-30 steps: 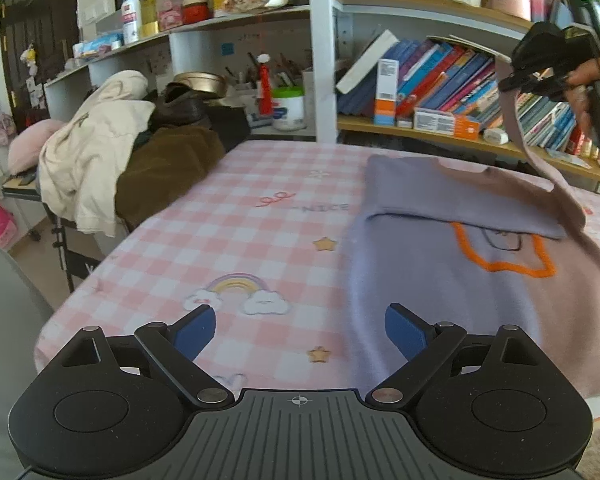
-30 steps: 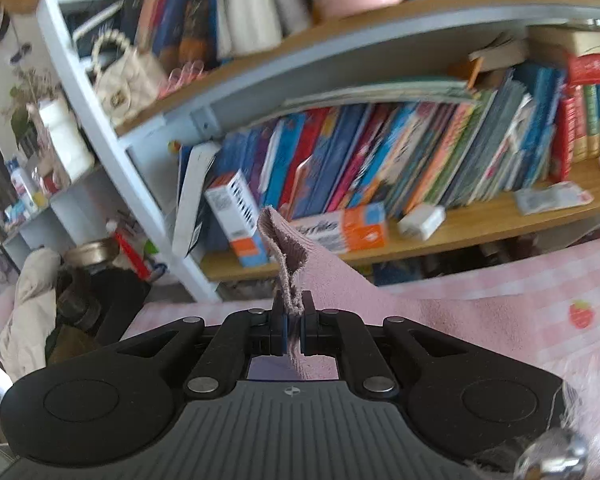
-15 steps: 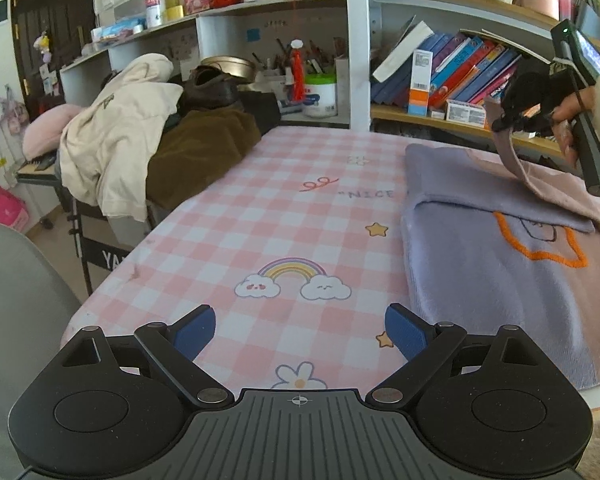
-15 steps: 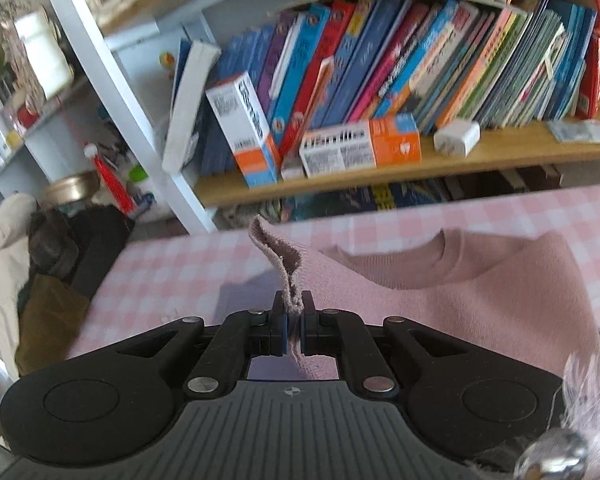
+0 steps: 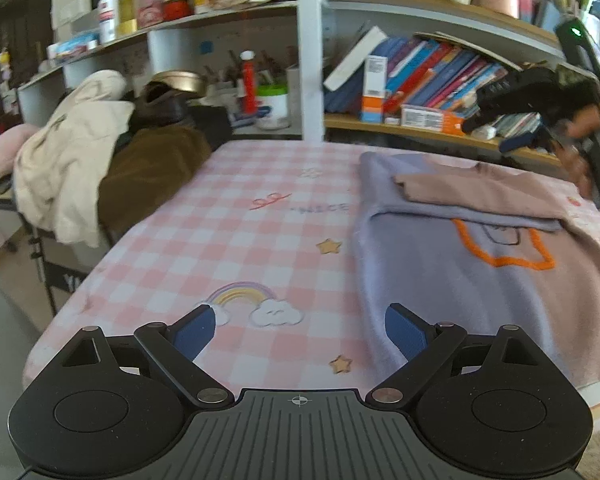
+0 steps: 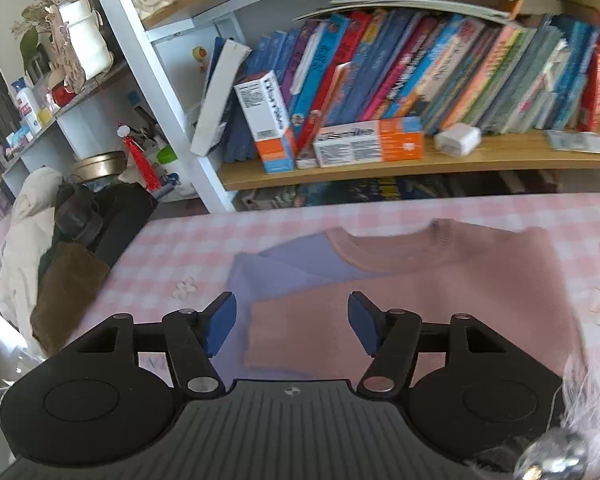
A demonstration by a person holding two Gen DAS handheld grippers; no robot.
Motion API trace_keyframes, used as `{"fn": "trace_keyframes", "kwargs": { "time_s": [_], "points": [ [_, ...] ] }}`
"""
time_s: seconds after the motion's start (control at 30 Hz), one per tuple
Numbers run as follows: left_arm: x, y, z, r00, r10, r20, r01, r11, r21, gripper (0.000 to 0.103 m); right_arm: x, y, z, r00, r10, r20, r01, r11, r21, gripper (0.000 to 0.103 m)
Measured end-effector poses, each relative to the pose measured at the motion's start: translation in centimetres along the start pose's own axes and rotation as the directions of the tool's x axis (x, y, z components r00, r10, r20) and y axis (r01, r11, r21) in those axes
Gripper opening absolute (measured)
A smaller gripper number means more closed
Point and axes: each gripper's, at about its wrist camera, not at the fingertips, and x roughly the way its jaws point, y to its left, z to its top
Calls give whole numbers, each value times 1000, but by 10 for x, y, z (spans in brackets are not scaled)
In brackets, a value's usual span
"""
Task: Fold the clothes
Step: 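Lift the pink sleeve with the right gripper, lay it across the body, release, then move both open grippers to the sweater hem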
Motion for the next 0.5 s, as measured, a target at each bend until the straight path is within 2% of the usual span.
{"fn": "trace_keyframes", "kwargs": {
  "time_s": [0.23, 0.4, 0.5],
  "points": [
    [12, -17, 3, 997, -72, -21, 72, 997, 14, 94, -58, -22, -51, 994, -105, 6, 105, 991, -82, 68],
    [24, -30, 2, 993, -88, -80, 89, 996, 12, 94, -101, -35, -101, 973, -229, 35, 232, 956, -177, 77],
    [26, -35, 2, 991, -92, -97, 91, 996, -16, 94, -124, -50, -127, 963, -268, 17, 268, 952, -151, 77]
  ]
}}
